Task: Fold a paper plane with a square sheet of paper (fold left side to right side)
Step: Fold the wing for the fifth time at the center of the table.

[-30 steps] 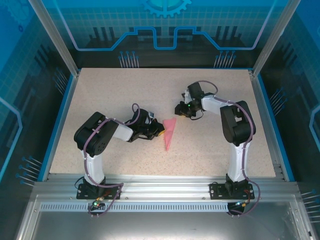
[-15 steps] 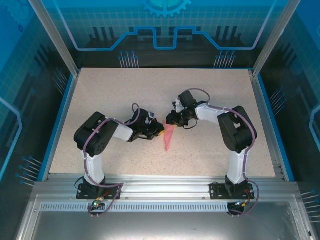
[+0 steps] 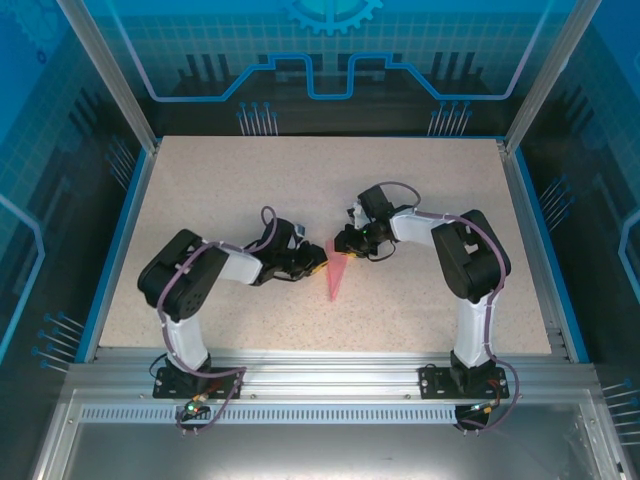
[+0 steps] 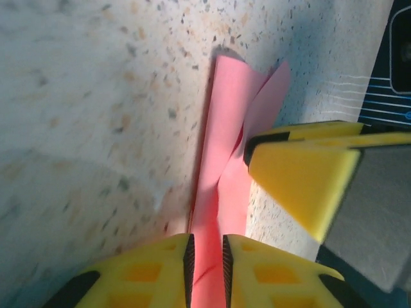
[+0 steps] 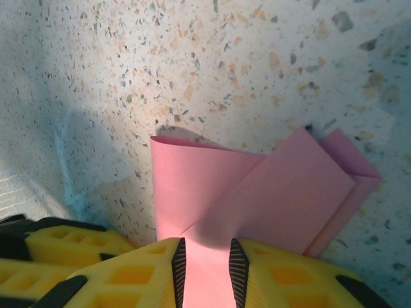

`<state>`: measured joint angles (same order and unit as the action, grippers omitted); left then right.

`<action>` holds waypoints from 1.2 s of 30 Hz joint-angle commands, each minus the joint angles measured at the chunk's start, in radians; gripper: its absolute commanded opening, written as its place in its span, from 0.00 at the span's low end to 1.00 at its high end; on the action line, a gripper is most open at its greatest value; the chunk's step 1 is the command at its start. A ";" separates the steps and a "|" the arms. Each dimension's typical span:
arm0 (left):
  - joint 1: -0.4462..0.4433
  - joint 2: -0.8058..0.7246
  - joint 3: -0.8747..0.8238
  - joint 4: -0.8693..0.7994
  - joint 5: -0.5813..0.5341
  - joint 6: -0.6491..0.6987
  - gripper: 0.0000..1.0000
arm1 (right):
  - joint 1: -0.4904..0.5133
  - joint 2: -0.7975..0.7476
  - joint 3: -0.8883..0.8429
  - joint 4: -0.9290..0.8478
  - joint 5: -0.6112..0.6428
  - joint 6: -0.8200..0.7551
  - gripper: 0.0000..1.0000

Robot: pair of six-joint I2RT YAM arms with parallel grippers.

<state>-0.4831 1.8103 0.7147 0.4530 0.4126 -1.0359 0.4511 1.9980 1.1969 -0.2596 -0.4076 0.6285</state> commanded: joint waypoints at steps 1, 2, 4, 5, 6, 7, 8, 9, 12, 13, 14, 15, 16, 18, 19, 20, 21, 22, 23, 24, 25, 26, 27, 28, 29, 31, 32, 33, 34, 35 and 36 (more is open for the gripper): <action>0.004 -0.126 -0.021 -0.138 -0.043 0.089 0.29 | -0.008 0.066 -0.020 -0.053 0.061 -0.007 0.29; 0.004 -0.158 -0.026 -0.155 -0.048 0.098 0.30 | -0.007 0.067 -0.019 -0.052 0.061 -0.007 0.29; 0.003 -0.212 -0.040 -0.172 -0.048 0.109 0.32 | -0.008 0.070 -0.019 -0.050 0.059 -0.009 0.29; -0.002 -0.236 -0.045 -0.178 -0.045 0.111 0.32 | -0.008 0.071 -0.019 -0.049 0.055 -0.009 0.29; -0.011 -0.254 -0.048 -0.181 -0.041 0.115 0.32 | -0.008 0.071 -0.019 -0.047 0.054 -0.009 0.29; -0.024 -0.264 -0.047 -0.186 -0.038 0.119 0.31 | -0.008 0.071 -0.019 -0.047 0.054 -0.009 0.29; -0.042 -0.268 -0.040 -0.194 -0.037 0.124 0.31 | -0.007 0.072 -0.018 -0.044 0.053 -0.009 0.29; -0.064 -0.265 -0.029 -0.202 -0.032 0.130 0.30 | -0.008 0.073 -0.020 -0.043 0.052 -0.009 0.29; -0.123 -0.233 -0.001 -0.192 -0.022 0.131 0.27 | -0.009 0.073 -0.018 -0.043 0.051 -0.009 0.29; -0.138 -0.220 0.009 -0.189 -0.020 0.130 0.27 | -0.008 0.073 -0.019 -0.044 0.051 -0.009 0.29; -0.152 -0.202 0.021 -0.189 -0.020 0.129 0.26 | -0.007 0.073 -0.018 -0.044 0.050 -0.008 0.29; -0.163 -0.184 0.031 -0.185 -0.019 0.129 0.26 | -0.006 0.073 -0.017 -0.045 0.049 -0.009 0.29; -0.170 -0.166 0.039 -0.182 -0.019 0.125 0.26 | -0.005 0.074 -0.015 -0.047 0.050 -0.009 0.29; -0.175 -0.124 0.045 -0.162 -0.013 0.109 0.25 | -0.005 0.077 -0.014 -0.047 0.048 -0.009 0.29; -0.176 -0.107 0.044 -0.154 -0.010 0.102 0.25 | -0.005 0.077 -0.013 -0.049 0.047 -0.008 0.29; -0.176 -0.093 0.044 -0.147 -0.010 0.098 0.25 | -0.004 0.076 -0.013 -0.048 0.045 -0.009 0.29; -0.176 -0.081 0.042 -0.147 -0.012 0.098 0.24 | -0.004 0.076 -0.011 -0.049 0.045 -0.010 0.29; -0.176 -0.071 0.041 -0.146 -0.013 0.096 0.24 | -0.004 0.076 -0.011 -0.050 0.044 -0.009 0.29; -0.176 -0.062 0.040 -0.145 -0.014 0.094 0.24 | -0.003 0.076 -0.009 -0.050 0.045 -0.010 0.29; -0.176 -0.052 0.037 -0.143 -0.014 0.090 0.24 | -0.002 0.076 -0.008 -0.052 0.046 -0.010 0.29; -0.176 -0.047 0.032 -0.138 -0.014 0.087 0.23 | -0.002 0.076 -0.007 -0.053 0.044 -0.012 0.29; -0.177 -0.043 0.025 -0.127 -0.014 0.081 0.23 | -0.002 0.077 -0.006 -0.053 0.044 -0.012 0.29; -0.178 -0.039 0.017 -0.116 -0.014 0.075 0.23 | -0.002 0.077 -0.005 -0.053 0.044 -0.012 0.29; -0.177 -0.037 0.013 -0.108 -0.010 0.070 0.23 | -0.002 0.079 -0.005 -0.052 0.045 -0.012 0.29; -0.179 -0.033 0.009 -0.100 -0.006 0.067 0.23 | -0.002 0.081 -0.004 -0.053 0.045 -0.012 0.29; -0.186 -0.025 0.007 -0.090 0.000 0.061 0.23 | -0.002 0.084 -0.002 -0.053 0.043 -0.012 0.29; -0.191 -0.022 0.006 -0.089 0.000 0.059 0.23 | -0.001 0.085 -0.001 -0.053 0.043 -0.012 0.29; -0.193 -0.018 0.005 -0.085 -0.001 0.054 0.23 | -0.002 0.087 -0.002 -0.053 0.043 -0.012 0.29; -0.197 -0.015 0.002 -0.085 -0.004 0.052 0.23 | -0.002 0.088 -0.002 -0.053 0.043 -0.012 0.29; -0.199 -0.014 -0.003 -0.085 -0.007 0.047 0.23 | -0.002 0.088 -0.001 -0.052 0.044 -0.012 0.29; -0.199 -0.015 -0.007 -0.089 -0.011 0.047 0.23 | -0.002 0.088 -0.002 -0.055 0.044 -0.014 0.29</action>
<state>-0.6701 1.7752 0.7303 0.3511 0.3897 -0.9699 0.4488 2.0098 1.2110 -0.2661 -0.4225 0.6281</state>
